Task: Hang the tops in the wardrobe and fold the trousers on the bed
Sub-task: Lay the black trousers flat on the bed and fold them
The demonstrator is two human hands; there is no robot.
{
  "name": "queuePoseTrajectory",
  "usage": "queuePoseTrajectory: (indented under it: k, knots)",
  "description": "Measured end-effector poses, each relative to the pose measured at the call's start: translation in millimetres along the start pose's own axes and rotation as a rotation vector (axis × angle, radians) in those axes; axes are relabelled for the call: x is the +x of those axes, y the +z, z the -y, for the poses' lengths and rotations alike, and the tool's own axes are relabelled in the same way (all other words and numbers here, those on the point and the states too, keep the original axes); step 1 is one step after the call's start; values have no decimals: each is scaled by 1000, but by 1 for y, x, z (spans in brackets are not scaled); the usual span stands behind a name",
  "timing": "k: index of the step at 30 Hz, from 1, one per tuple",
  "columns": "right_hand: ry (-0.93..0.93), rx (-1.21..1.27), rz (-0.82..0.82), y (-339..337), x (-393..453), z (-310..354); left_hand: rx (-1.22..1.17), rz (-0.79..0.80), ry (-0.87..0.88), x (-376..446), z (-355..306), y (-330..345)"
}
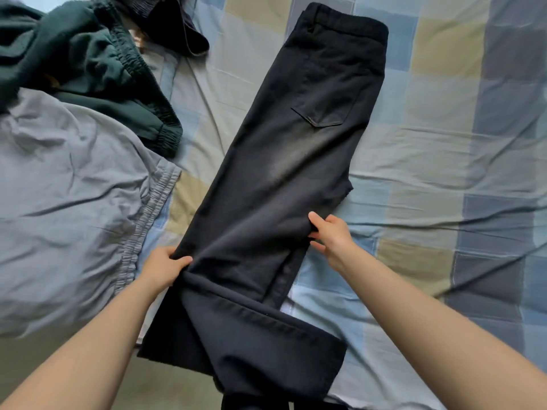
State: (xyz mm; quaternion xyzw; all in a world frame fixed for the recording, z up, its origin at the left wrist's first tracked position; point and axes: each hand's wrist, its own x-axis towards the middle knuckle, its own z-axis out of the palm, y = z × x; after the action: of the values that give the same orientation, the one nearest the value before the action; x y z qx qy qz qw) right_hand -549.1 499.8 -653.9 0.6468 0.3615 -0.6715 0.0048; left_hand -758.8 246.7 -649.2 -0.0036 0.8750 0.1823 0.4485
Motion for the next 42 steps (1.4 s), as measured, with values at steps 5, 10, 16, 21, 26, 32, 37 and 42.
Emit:
queuePoseTrajectory:
  k: [5, 10, 16, 21, 26, 32, 37, 42]
  knots:
    - [-54, -108, -185, -17, 1, -13, -22, -145, -51, -11, 26, 1]
    - [43, -362, 193, -22, -41, -55, -100, -149, -167, -33, 40, 14]
    - [-189, -1103, 313, -12, -110, -157, -269, 13, -182, -55, 51, 28]
    - [-442, -1095, 178, 33, -181, -201, -321, 141, -143, -52, 61, 7]
    - [-482, -1048, 701, 103, -236, -249, -300, 256, -99, -49, 83, -7]
    - [-238, -607, -82, 111, -188, -225, -240, 352, -35, -47, 141, -18]
    - [90, -114, -154, 103, -142, -197, -185, 339, 99, -44, 153, -19]
    - [129, -41, 124, 116, -147, -208, -54, 507, 217, -58, 151, -34]
